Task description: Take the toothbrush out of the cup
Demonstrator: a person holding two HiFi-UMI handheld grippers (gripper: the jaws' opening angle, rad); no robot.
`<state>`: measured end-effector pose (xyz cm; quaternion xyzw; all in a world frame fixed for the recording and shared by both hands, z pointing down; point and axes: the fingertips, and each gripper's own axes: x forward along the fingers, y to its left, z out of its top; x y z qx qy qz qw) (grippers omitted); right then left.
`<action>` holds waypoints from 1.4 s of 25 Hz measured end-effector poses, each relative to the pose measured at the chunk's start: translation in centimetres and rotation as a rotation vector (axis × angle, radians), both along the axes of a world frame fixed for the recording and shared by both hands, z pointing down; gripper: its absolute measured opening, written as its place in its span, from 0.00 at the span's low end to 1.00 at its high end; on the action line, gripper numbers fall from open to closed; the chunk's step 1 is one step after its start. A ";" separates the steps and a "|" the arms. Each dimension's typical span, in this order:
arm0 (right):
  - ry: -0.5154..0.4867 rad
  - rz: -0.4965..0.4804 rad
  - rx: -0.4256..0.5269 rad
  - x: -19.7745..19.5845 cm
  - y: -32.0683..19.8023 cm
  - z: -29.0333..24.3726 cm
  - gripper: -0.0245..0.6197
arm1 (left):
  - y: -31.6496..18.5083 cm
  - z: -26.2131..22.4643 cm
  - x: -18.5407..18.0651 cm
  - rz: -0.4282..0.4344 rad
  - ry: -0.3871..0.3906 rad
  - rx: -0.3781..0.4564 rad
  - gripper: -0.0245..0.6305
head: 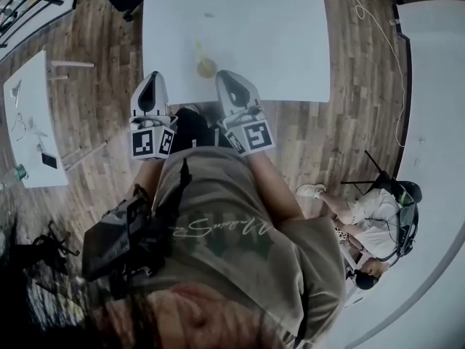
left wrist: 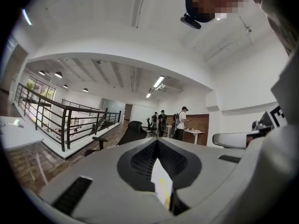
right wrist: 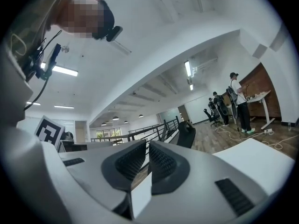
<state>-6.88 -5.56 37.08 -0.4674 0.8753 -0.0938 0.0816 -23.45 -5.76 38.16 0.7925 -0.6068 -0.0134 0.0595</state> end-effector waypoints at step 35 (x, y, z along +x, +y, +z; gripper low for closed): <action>0.287 -0.195 -0.265 -6.9 -8.9 22.4 0.26 | -6.8 12.4 -1.3 -0.014 0.055 -0.003 0.06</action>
